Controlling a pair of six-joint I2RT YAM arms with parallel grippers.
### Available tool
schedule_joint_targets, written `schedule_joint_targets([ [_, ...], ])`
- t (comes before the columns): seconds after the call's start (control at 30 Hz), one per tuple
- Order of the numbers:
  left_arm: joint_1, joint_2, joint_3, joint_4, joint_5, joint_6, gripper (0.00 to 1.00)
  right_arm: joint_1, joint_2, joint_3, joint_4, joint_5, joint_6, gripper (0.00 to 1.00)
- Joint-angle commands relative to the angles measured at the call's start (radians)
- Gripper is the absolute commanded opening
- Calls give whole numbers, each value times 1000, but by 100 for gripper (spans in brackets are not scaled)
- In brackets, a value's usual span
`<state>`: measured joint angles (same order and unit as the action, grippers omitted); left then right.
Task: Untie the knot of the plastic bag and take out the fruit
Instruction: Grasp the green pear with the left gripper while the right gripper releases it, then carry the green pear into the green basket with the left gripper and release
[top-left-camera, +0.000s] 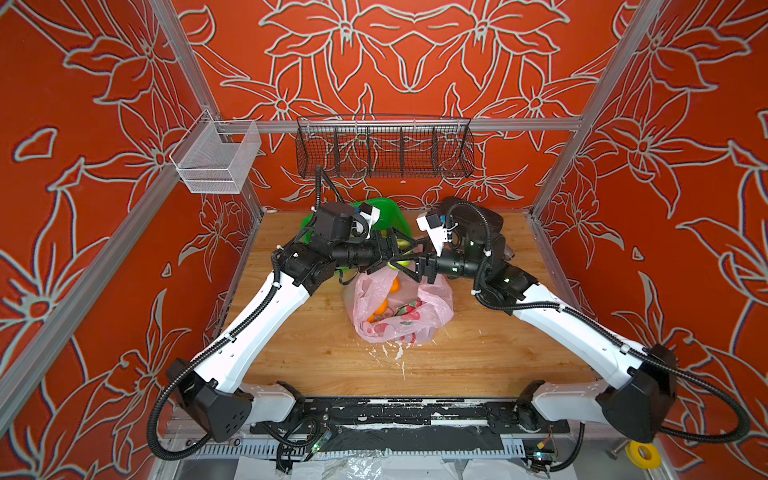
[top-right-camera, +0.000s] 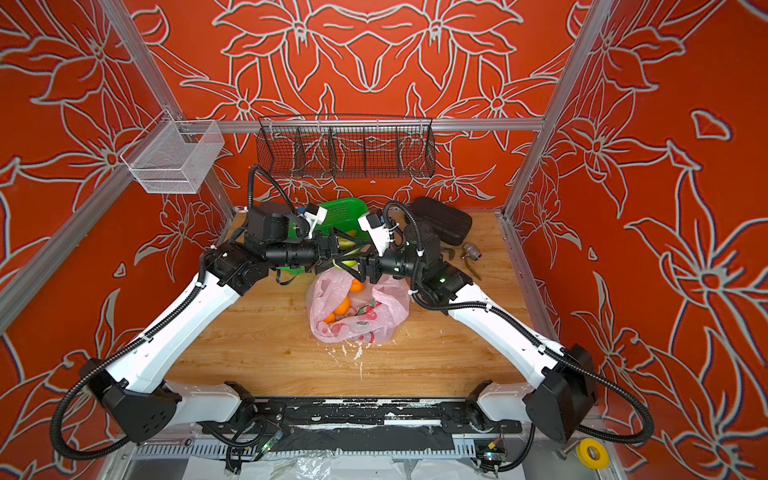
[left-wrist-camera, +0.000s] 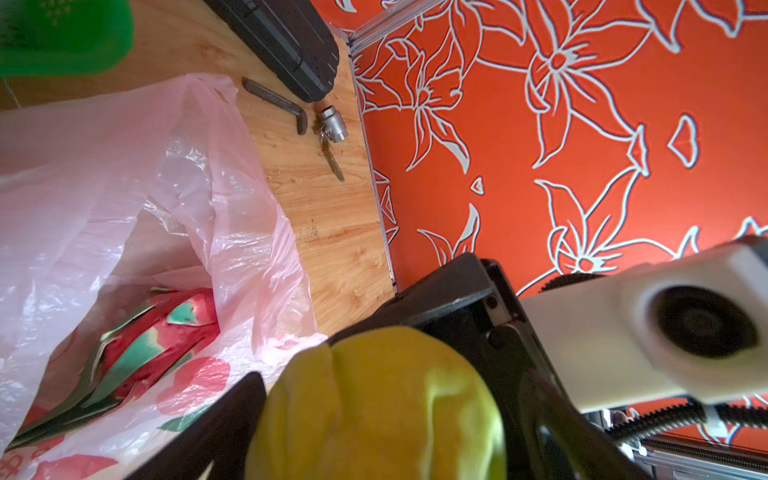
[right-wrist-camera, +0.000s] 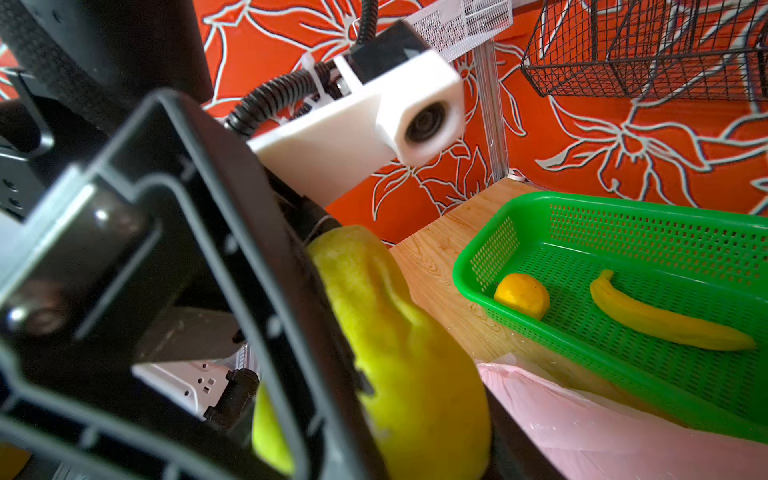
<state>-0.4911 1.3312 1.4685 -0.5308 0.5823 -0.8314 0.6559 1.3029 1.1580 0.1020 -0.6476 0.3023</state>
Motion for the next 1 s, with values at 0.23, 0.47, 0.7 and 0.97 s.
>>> schedule_joint_targets([
  [0.23,-5,-1,29,-34,-4,20,70,-1,-14,11,30,-11,-37,69],
  [0.47,-4,-1,38,-21,-73,26,67,-1,-66,-20,31,34,-33,92],
  [0.7,16,-22,75,-76,-418,153,67,-1,-165,-72,70,95,-5,97],
  [0.97,82,-11,57,-49,-763,321,67,-1,-275,-158,78,154,42,97],
])
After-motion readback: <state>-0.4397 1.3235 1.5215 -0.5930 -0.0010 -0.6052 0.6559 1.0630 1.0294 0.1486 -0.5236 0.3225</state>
